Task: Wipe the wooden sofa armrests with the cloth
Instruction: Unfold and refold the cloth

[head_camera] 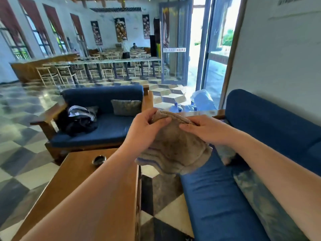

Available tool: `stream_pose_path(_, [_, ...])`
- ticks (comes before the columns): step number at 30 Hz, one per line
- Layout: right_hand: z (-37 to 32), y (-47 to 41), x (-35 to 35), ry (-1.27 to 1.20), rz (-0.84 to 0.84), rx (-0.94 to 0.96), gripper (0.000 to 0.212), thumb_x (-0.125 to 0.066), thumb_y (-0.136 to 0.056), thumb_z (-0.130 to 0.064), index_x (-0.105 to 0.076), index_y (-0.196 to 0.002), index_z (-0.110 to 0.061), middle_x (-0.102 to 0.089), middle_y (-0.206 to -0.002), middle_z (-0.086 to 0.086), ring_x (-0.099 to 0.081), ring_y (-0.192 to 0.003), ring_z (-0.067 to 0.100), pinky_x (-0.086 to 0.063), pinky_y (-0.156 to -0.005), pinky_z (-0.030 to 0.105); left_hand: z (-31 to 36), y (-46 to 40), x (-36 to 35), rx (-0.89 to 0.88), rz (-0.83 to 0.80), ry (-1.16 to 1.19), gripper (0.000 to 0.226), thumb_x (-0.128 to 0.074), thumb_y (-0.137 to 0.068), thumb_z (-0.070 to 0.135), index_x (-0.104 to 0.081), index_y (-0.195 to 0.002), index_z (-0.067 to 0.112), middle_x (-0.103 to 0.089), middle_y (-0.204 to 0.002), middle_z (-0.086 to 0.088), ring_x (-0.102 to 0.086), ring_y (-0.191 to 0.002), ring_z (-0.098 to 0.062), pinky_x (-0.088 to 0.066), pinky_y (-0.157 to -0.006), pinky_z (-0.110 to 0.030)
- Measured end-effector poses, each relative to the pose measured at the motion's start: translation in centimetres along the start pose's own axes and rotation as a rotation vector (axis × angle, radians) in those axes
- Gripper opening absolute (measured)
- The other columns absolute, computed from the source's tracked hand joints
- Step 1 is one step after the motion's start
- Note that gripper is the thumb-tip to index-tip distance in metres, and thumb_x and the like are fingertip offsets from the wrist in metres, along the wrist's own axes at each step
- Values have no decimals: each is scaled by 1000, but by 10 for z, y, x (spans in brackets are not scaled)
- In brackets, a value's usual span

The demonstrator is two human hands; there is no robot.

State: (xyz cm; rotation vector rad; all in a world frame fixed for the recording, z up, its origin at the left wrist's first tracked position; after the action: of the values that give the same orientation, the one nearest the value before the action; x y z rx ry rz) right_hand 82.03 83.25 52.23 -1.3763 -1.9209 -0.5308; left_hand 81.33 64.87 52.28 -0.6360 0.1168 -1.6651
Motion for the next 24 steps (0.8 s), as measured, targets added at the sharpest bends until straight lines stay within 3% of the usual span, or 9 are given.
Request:
stream_pose_path(4, [12, -96, 27, -30, 36, 77, 38, -56, -101, -51, -72, -112, -18, -76, -106, 6, -71, -100, 23, -57, -96, 41, -16, -88, 27, -25, 104, -8, 5, -73, -92, 35, -74, -93, 31, -76, -87, 7, -72, -83, -14, -58, -81, -37])
stream_pose_path(7, [41, -154, 40, -78, 21, 143, 30, -66, -88, -58, -65, -102, -31, -72, -94, -7, -70, -88, 11, -55, -77, 22, -32, -147, 38, -42, 142, -31, 3, -73, -91, 36, -74, -91, 33, -76, -85, 5, -72, -82, -14, -59, -80, -40])
stream_pose_path(10, [74, -227, 55, -199, -27, 158, 40, -75, -77, -55, -65, -109, -33, -73, -94, -11, -73, -90, 8, -57, -80, 23, -55, -209, 60, -16, 207, -67, 5, -73, -91, 38, -74, -91, 34, -76, -85, 4, -72, -81, -14, -59, -81, -45])
stream_pose_path(12, [96, -289, 64, -313, -57, 175, 38, -80, -79, -45, -68, -110, -28, -76, -96, -8, -74, -94, 11, -60, -88, 30, -76, -253, 77, -17, 253, -116, 5, -72, -91, 41, -73, -93, 36, -76, -86, 7, -72, -80, -8, -56, -76, -36])
stream_pose_path(15, [113, -360, 66, -404, -46, 170, 17, -84, -86, -24, -72, -98, -28, -76, -88, -12, -71, -85, 8, -59, -87, 33, -103, -296, 96, 11, 282, -154, 3, -69, -93, 43, -71, -93, 41, -75, -88, 13, -70, -82, -2, -50, -68, -17])
stream_pose_path(18, [124, -422, 64, -475, 13, 173, 12, -81, -88, -26, -73, -96, -21, -74, -87, -6, -68, -84, 14, -57, -88, 45, -134, -341, 112, 42, 326, -152, 5, -70, -93, 40, -72, -89, 38, -75, -85, 10, -70, -80, -2, -48, -64, -6])
stream_pose_path(21, [130, -488, 77, -549, 109, 236, 37, -79, -69, -61, -76, -87, -29, -75, -82, -10, -70, -84, 14, -59, -81, 33, -171, -395, 132, 63, 392, -79, 5, -72, -90, 40, -74, -90, 36, -76, -86, 8, -71, -79, -4, -48, -62, -5])
stream_pose_path(24, [136, -556, 91, -620, 177, 261, 25, -74, -78, -47, -76, -97, -30, -78, -90, -8, -73, -92, 14, -58, -76, 21, -211, -442, 150, 83, 423, 22, 15, -72, -83, 48, -76, -91, 35, -78, -88, 5, -74, -80, -8, -52, -62, -10])
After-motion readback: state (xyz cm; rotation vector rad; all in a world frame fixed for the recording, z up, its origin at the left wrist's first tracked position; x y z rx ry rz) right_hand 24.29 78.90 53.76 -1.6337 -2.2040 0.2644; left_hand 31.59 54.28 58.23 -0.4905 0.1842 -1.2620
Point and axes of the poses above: each hand's wrist, its own y-axis away from the middle knuckle, its own x-axis out of the back of the hand, z = x × y, the point moved 7 cm from there along -y, towards the middle knuckle
